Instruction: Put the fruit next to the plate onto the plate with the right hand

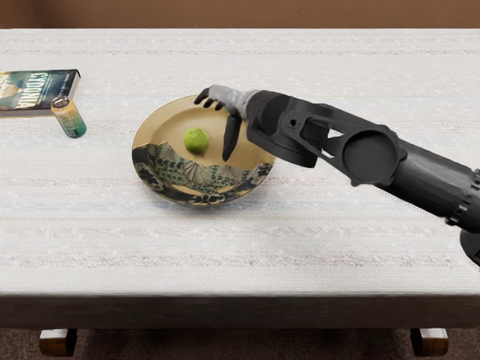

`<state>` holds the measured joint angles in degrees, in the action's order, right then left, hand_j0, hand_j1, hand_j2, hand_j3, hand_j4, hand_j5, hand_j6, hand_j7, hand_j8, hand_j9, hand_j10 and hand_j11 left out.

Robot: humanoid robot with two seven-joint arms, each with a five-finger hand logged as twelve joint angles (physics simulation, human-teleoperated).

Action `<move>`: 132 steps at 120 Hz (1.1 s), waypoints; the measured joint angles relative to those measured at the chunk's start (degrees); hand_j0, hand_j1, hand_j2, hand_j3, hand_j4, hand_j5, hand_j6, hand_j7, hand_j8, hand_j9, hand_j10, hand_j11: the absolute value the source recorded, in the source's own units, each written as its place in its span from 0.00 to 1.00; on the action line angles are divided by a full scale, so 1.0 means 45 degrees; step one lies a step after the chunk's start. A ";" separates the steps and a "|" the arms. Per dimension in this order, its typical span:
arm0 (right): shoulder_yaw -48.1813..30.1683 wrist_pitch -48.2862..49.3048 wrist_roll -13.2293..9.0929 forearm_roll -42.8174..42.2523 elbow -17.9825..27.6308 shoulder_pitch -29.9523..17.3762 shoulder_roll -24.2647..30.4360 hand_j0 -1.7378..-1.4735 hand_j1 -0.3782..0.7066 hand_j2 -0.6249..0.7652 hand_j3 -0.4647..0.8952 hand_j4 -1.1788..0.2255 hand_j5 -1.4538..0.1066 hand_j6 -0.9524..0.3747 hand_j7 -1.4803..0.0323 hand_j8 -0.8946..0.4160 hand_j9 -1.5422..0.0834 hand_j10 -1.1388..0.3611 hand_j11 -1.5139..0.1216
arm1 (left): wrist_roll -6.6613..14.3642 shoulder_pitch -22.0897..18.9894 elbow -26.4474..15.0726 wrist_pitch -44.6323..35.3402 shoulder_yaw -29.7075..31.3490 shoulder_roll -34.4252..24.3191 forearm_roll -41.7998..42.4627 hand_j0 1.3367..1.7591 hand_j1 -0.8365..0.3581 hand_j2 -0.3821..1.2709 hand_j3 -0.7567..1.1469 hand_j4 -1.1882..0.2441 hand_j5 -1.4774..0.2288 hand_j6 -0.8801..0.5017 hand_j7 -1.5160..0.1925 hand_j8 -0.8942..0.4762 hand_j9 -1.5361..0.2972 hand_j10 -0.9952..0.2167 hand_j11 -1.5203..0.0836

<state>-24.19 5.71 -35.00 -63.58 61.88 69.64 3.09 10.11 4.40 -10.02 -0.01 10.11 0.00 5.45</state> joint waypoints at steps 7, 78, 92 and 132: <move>-0.0487 0.0713 0.0000 0.0815 0.0397 -0.0026 0.0653 0.30 0.24 0.43 0.34 0.70 0.76 0.57 0.81 0.53 0.79 0.63 0.77 | 0.0000 0.0002 0.0000 0.0001 0.0000 0.0000 0.0000 0.76 0.99 0.23 0.40 0.83 0.87 0.64 0.89 0.65 0.84 0.82 0.95; -0.1651 0.6452 0.0343 0.6097 0.0938 -0.1140 0.7219 0.30 0.06 0.45 0.34 0.82 0.90 0.69 0.95 0.66 0.92 0.74 0.90 | 0.0000 -0.0001 0.0000 0.0002 -0.0002 0.0000 -0.0001 0.76 0.99 0.23 0.40 0.83 0.87 0.64 0.89 0.65 0.84 0.82 0.95; -0.1653 0.6492 0.0848 0.6553 0.0925 -0.1272 0.8154 0.30 0.05 0.45 0.34 0.83 0.92 0.70 0.96 0.67 0.93 0.75 0.91 | 0.0000 -0.0001 0.0000 0.0001 -0.0002 0.0000 -0.0001 0.76 0.99 0.23 0.40 0.83 0.87 0.64 0.89 0.65 0.84 0.82 0.95; -0.1637 0.6511 0.1088 0.7184 0.0832 -0.1575 0.9136 0.30 0.03 0.45 0.34 0.84 0.93 0.71 0.98 0.68 0.95 0.76 0.92 | -0.0001 0.0024 -0.0060 0.0003 0.0005 0.0000 -0.0001 0.76 0.99 0.23 0.40 0.83 0.87 0.64 0.89 0.65 0.84 0.82 0.95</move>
<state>-31.56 35.01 -30.10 -31.25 65.63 62.55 44.20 10.11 4.51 -10.29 0.00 10.13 0.00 5.45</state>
